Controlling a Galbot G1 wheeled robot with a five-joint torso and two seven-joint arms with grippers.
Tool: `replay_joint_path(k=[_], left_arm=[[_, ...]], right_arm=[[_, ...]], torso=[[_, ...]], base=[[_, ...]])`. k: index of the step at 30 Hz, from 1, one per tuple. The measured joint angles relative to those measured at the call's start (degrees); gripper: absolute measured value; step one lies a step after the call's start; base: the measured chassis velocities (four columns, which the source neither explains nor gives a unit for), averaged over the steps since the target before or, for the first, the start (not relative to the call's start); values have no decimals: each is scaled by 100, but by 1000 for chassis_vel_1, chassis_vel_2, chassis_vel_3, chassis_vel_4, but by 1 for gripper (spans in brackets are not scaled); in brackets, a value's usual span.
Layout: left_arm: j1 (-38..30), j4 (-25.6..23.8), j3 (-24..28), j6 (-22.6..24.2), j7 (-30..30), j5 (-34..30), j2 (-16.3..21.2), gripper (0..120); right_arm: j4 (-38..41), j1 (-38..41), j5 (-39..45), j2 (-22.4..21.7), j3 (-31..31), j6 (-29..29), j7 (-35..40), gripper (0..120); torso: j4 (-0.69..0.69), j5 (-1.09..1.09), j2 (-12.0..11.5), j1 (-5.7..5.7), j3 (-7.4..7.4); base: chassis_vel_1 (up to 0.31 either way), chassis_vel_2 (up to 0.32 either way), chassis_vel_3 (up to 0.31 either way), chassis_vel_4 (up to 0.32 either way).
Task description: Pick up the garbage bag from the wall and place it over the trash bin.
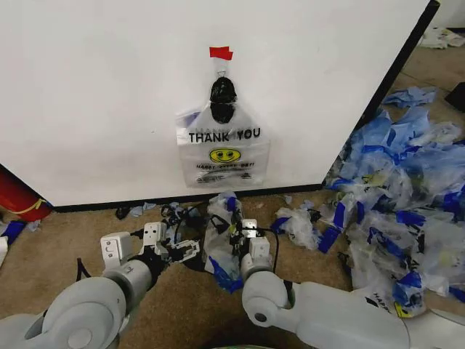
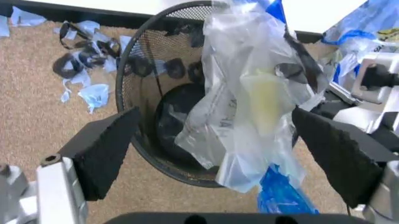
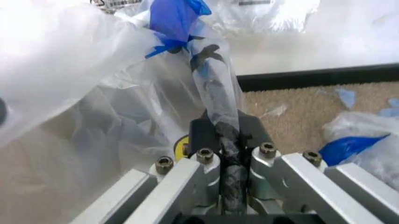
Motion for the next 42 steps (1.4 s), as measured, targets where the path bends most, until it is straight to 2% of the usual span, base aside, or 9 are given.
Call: replay_joint_path(k=[9,13,21,30,42], left_arm=[[-128,4,51,0,36,-39,-5,97],[-288,5,267,1,57,-30,-67,96],[-714,5,752,3,68,10,-208,96],[-896,5,1241,-16,68,215,-271,96],[-1049,6,1548,-48,68,413,-451,95]], right_arm=[[-99,293,-142,20,-246,-398,256,1],[-48,454,-133,20,-291,-488,341,1],[44,458,-105,6,-294,-485,359,1],[167,410,-97,-36,-259,-456,360,1],[242,330,-123,-70,-200,-429,342,1]], torso=[[0,1,0,0,0],[0,0,0,0,0],[-1,1,0,0,0],[-1,1,0,0,0],[-1,0,0,0,0]], base=[[0,0,0,0],[0,0,0,0],[0,0,0,0],[0,0,0,0],[0,0,0,0]])
